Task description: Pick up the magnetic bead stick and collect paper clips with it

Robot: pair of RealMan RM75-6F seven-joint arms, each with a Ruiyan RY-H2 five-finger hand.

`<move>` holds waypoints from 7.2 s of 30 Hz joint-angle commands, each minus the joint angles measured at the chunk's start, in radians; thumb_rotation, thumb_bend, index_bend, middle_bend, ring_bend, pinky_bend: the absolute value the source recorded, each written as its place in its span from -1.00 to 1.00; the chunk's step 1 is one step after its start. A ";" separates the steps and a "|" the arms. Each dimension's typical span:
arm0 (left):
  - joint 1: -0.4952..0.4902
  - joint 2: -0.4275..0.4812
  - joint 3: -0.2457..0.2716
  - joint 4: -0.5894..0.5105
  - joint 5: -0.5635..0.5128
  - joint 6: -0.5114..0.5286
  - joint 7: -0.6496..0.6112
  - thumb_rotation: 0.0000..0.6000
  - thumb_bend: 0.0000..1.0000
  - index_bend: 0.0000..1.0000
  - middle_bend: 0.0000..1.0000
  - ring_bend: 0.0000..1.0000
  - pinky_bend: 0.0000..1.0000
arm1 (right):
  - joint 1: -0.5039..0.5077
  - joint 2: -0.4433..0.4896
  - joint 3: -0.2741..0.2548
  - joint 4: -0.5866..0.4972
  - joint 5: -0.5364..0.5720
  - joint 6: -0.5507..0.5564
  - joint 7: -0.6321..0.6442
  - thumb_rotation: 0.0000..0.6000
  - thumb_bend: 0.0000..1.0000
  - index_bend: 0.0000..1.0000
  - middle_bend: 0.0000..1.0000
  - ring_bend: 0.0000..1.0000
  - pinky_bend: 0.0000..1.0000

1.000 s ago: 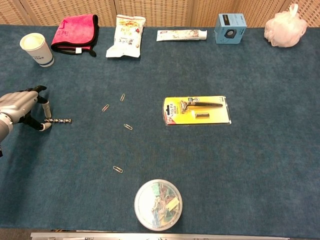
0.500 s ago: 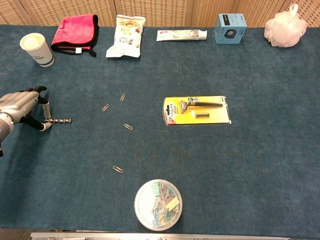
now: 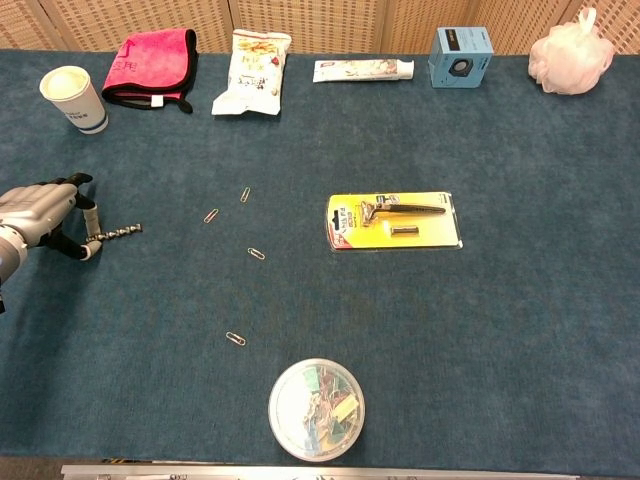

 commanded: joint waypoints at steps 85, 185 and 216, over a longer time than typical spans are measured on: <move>-0.057 -0.131 0.056 -0.392 0.218 0.309 0.581 1.00 -0.26 0.08 -1.00 -1.00 -0.89 | -0.055 0.037 0.001 0.012 -0.042 0.107 0.113 1.00 -0.98 -0.62 -0.63 -0.76 -0.37; -0.220 -0.202 -0.066 -0.213 0.036 0.329 0.595 1.00 -0.26 0.09 -1.00 -1.00 -0.89 | -0.079 0.049 0.018 0.026 -0.033 0.131 0.170 1.00 -0.98 -0.62 -0.63 -0.76 -0.37; -0.319 -0.280 -0.129 -0.089 -0.101 0.280 0.673 1.00 -0.26 0.09 -1.00 -1.00 -0.89 | -0.087 0.058 0.018 0.029 -0.031 0.140 0.194 1.00 -0.98 -0.62 -0.63 -0.76 -0.37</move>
